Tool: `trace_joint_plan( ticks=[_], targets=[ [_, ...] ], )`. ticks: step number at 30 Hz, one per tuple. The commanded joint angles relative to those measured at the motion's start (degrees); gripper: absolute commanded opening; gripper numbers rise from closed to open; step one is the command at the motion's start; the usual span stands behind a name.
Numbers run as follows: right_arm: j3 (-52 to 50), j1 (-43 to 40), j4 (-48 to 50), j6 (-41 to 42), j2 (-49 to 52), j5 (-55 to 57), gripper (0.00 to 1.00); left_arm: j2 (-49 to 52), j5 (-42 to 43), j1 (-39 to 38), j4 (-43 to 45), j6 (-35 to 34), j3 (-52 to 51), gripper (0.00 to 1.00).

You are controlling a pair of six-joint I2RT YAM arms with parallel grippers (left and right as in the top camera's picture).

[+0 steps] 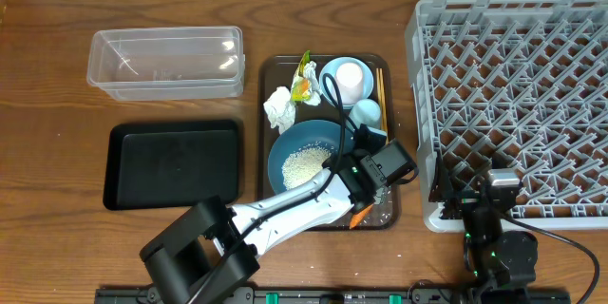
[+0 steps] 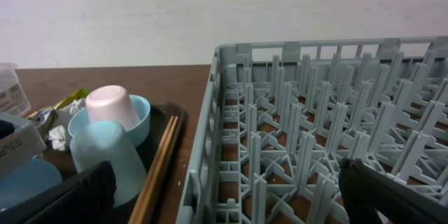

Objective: Sort waste into correct bins and load items into the dishwasher rack
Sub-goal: 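Close the left gripper on the blue bowl's rim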

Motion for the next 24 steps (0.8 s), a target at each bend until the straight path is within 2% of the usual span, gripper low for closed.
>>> trace_joint_plan(
  ticks=[1,14,24],
  targets=[
    [-0.1,1.4,-0.2,-0.7,0.0,0.0,0.99,0.9,-1.6,0.0,-0.1,-0.3,-0.6,0.72],
    [-0.1,1.4,-0.2,-0.7,0.0,0.0,0.99,0.9,-1.5,0.0,0.3,-0.3,-1.2,0.66],
    [-0.1,1.4,-0.2,-0.7,0.0,0.0,0.99,0.9,-1.3,0.0,0.3,-2.0,-3.3,0.66]
  ],
)
